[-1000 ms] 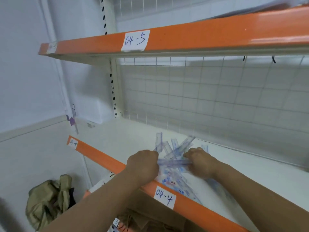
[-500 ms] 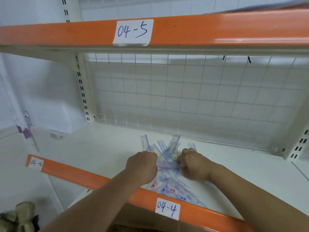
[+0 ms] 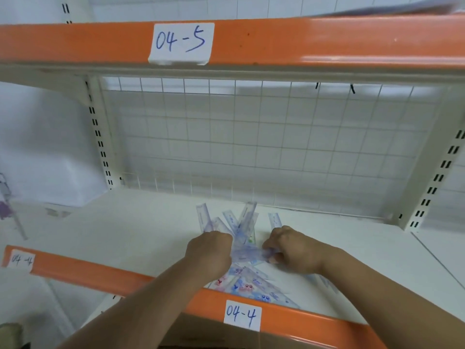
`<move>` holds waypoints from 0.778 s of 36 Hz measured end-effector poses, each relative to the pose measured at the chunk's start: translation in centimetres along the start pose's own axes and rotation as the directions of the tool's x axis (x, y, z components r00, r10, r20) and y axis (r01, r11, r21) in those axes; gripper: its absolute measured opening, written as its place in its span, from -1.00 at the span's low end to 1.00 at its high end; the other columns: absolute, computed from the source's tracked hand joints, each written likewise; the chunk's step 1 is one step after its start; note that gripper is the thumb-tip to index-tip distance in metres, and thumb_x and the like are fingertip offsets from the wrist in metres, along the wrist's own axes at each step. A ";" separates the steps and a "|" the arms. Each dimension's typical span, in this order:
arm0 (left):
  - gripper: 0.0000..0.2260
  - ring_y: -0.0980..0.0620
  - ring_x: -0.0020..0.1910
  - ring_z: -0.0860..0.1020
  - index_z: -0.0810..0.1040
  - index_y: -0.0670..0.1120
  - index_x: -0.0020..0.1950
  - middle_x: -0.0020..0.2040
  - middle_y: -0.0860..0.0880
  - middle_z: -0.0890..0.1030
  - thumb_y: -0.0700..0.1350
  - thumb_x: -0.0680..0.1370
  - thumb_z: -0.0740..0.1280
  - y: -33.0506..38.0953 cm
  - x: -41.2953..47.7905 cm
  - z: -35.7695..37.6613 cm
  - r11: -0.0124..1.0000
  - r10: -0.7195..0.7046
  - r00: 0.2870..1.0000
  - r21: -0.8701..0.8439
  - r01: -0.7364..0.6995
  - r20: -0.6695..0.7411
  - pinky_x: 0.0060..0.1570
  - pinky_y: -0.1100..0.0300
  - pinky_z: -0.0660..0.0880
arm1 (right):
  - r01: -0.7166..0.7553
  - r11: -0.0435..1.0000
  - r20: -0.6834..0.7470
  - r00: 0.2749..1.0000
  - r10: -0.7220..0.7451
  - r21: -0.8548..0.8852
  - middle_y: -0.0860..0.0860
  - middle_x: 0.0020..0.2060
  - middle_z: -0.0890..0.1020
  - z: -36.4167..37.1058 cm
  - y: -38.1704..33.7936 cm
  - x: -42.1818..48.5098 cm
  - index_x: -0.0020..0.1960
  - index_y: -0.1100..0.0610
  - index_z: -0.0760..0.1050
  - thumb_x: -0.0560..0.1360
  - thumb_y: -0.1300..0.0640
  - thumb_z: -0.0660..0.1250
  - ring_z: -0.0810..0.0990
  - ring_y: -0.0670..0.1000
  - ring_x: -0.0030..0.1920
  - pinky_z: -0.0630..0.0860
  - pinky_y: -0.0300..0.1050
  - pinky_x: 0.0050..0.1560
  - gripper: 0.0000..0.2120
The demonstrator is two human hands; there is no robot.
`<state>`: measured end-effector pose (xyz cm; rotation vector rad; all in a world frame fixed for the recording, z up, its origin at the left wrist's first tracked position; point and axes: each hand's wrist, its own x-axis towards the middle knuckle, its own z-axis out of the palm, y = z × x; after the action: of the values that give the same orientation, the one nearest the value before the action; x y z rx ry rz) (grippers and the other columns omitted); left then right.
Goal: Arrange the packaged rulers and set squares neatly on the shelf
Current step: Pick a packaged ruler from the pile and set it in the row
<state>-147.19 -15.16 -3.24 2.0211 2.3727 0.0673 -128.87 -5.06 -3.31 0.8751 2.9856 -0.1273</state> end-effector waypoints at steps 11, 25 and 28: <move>-0.72 -0.04 0.05 0.56 0.55 -0.08 0.20 0.08 -0.05 0.59 -0.07 0.51 0.37 0.6 0.5 -0.3 0.996 0.043 0.995 -0.082 -0.035 0.089 -0.08 0.18 0.43 | -0.014 0.997 -0.027 1.000 0.016 0.071 0.08 -0.03 0.51 -0.3 -0.7 -0.1 0.08 0.09 0.55 0.53 0.15 0.23 0.44 0.06 0.04 0.44 0.01 0.13 -0.82; -0.57 -0.04 0.23 0.50 0.45 0.13 0.38 0.29 0.02 0.53 -0.20 0.56 0.29 0.3 0.9 -0.8 0.991 0.064 0.998 -0.118 -0.062 0.010 0.12 0.14 0.45 | -0.157 0.946 0.010 0.987 0.161 0.284 0.04 0.13 0.63 -1.1 -3.4 1.7 0.14 0.18 0.60 0.57 0.27 0.15 0.56 0.02 0.12 0.42 -0.24 0.12 -0.71; -0.55 -0.03 0.28 0.48 0.39 0.14 0.43 0.35 0.02 0.49 -0.18 0.56 0.29 0.4 1.0 -0.7 0.990 0.056 0.998 -0.132 -0.052 0.027 0.16 0.14 0.43 | -0.248 0.867 0.063 0.968 0.245 0.432 0.08 -0.06 0.64 -0.7 -3.3 1.8 0.02 0.27 0.62 0.56 0.29 0.18 0.52 -0.05 -0.09 0.43 -0.36 -0.12 -0.77</move>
<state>-147.03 -14.10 -2.53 2.0113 2.2313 0.1867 -132.15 -6.79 -2.43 1.2800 2.8444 -0.8169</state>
